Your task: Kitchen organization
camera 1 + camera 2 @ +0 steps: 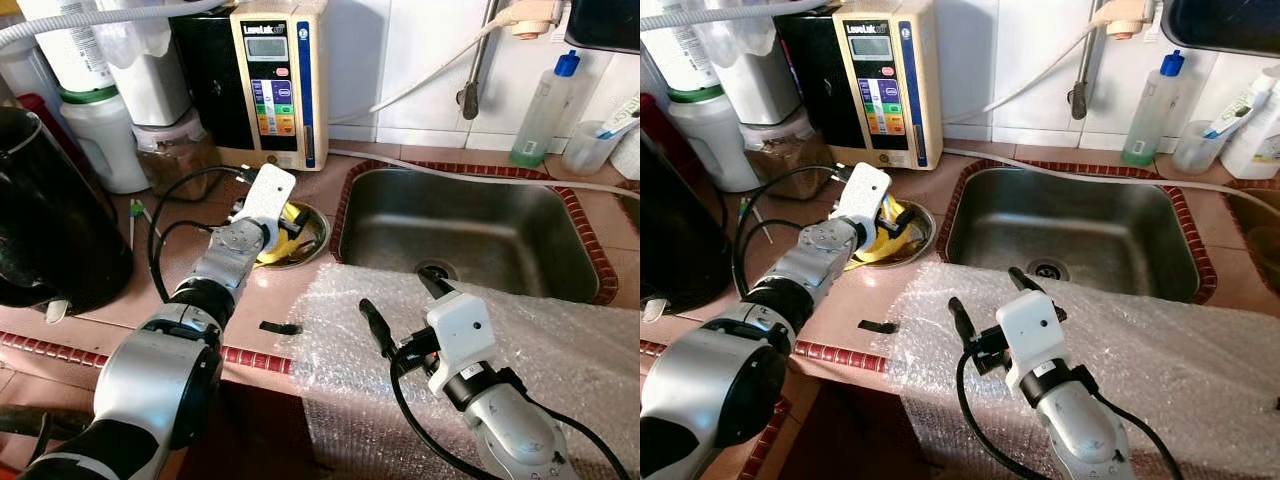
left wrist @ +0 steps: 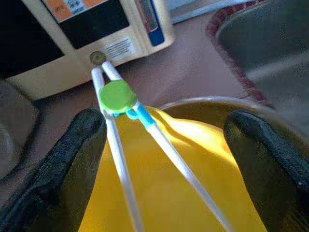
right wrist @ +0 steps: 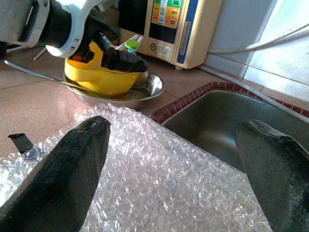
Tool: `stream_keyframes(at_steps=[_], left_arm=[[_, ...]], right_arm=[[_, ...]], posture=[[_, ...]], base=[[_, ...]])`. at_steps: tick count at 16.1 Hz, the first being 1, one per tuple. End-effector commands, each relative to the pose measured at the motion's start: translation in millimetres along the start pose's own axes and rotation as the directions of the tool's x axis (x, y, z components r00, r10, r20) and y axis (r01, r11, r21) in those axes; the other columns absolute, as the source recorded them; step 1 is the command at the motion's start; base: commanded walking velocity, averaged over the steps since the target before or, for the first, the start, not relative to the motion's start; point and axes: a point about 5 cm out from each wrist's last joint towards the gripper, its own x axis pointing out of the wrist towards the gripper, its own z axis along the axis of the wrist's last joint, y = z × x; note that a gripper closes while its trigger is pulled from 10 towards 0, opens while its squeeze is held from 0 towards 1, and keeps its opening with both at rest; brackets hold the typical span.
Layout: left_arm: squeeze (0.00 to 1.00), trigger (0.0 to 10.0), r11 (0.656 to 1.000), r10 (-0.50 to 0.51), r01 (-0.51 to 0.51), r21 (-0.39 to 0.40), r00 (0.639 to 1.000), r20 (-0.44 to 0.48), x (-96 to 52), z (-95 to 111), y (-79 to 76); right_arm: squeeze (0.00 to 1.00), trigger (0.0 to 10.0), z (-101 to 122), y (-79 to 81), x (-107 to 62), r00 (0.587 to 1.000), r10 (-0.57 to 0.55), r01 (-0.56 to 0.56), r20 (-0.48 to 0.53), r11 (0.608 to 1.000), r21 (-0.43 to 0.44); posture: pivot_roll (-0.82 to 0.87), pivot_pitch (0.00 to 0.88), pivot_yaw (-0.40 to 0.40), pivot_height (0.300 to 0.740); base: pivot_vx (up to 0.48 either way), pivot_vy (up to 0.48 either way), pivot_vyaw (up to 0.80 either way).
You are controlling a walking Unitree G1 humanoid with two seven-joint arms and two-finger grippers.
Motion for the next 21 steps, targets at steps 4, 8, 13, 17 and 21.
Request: stream_keyframes(at_steps=[4,8,13,17,21], left_arm=[[0.00,10.0,0.999,0.015,-0.019,-0.041,0.995,-0.097,-3.1,-18.6,7.2],[0.00,10.0,0.985,-0.003,-0.017,-0.174,0.993,-0.115,-2.9,-17.7,7.7],[0.00,10.0,0.954,0.035,-0.064,-0.292,0.994,-0.102,-1.6,-9.9,10.6],[0.00,10.0,0.953,0.055,-0.078,-0.294,0.995,-0.085,1.6,0.0,1.5],[0.00,0.0,0.951,0.059,-0.079,-0.301,0.995,-0.074,2.2,2.9,-0.5]], right_arm=[[0.00,10.0,1.8,-0.4,1.1,1.000,-0.008,0.008,0.010,1.000,0.003],[0.00,10.0,1.1,0.0,1.3,1.000,-0.009,0.009,0.010,1.000,0.005],[0.00,10.0,1.4,0.2,3.6,1.000,-0.008,0.008,0.015,1.000,0.005],[0.00,10.0,1.8,1.5,5.7,1.000,-0.004,0.004,0.019,1.000,0.007],[0.00,10.0,1.0,1.1,3.7,1.000,-0.015,0.015,0.017,1.000,0.008]], posture=[[-0.04,0.000,0.086,0.740],[-0.03,0.000,0.087,0.740],[-0.03,0.000,0.088,0.740],[-0.03,0.000,0.091,0.740],[-0.04,0.000,0.103,0.740]], base=[[0.000,0.000,0.00],[0.000,0.000,0.00],[0.000,0.000,0.00],[0.000,0.000,0.00],[0.000,0.000,0.00]])
